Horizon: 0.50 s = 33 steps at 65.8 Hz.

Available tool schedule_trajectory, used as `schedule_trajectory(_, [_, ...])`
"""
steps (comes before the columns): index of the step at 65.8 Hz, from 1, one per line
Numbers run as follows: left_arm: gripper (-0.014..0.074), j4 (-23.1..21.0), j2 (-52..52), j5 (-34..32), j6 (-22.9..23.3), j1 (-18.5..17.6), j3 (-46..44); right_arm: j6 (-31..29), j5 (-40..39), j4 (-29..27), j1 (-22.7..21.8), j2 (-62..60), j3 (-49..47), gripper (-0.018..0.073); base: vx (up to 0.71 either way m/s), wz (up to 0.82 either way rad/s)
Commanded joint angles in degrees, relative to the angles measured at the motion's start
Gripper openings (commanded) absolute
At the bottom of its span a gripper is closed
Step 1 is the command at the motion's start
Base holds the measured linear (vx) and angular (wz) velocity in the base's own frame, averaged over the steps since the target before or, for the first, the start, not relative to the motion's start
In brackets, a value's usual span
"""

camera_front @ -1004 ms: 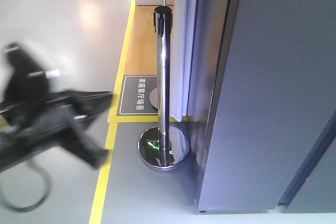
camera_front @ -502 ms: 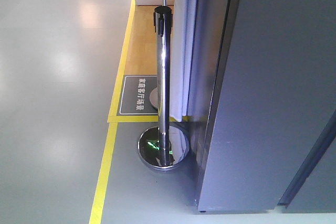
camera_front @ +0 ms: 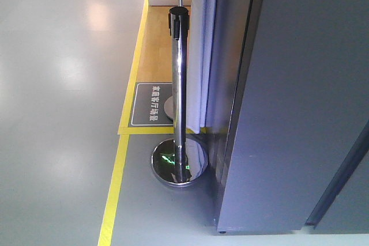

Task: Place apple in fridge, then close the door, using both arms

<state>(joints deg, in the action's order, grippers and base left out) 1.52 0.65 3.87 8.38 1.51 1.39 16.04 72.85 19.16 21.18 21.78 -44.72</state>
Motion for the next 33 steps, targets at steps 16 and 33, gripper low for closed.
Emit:
schedule_trajectory(16, [-0.0006, -0.5, 1.1, -5.1, 1.2, 0.2, 1.7, -0.2, -1.9, 1.5, 0.2, 0.6, -1.4, -0.0002, 0.00, 0.00])
schedule_trajectory(33, [-0.0006, -0.3, 1.1, -6.5, -0.3, 0.2, 1.7, -0.2, -1.9, 1.5, 0.2, 0.6, -1.4, -0.0002, 0.00, 0.00])
